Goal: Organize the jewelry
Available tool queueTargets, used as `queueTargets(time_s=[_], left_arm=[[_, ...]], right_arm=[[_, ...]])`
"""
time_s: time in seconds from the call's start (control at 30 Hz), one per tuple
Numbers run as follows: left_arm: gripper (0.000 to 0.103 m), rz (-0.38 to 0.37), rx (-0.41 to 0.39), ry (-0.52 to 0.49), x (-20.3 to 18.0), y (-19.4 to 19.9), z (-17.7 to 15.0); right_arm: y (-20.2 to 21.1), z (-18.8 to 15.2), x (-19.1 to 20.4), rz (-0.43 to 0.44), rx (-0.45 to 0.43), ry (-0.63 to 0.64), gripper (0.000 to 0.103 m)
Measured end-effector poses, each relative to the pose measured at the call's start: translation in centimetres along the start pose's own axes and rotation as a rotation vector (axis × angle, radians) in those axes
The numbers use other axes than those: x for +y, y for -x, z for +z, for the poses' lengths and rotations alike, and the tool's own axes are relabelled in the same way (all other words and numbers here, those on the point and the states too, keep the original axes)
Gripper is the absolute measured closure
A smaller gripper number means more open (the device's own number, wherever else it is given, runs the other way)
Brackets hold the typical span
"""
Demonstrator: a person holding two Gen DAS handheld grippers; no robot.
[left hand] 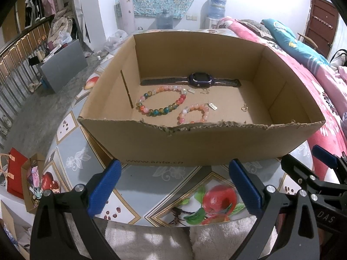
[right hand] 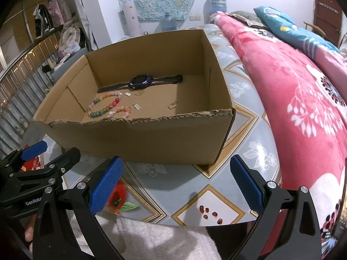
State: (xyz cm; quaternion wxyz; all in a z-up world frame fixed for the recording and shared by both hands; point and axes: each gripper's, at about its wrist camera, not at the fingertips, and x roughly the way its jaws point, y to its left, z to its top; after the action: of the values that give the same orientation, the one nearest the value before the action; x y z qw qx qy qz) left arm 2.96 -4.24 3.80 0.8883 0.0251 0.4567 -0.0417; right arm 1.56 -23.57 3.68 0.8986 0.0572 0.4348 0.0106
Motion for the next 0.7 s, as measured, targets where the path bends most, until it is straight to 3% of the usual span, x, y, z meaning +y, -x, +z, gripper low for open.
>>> queueTargets(time_s=[0.7], left_arm=[[0.006, 0.000, 0.001, -0.001, 0.02, -0.11, -0.06]], right_arm=[[-0.01, -0.03, 0.08, -0.003, 0.003, -0.003, 0.008]])
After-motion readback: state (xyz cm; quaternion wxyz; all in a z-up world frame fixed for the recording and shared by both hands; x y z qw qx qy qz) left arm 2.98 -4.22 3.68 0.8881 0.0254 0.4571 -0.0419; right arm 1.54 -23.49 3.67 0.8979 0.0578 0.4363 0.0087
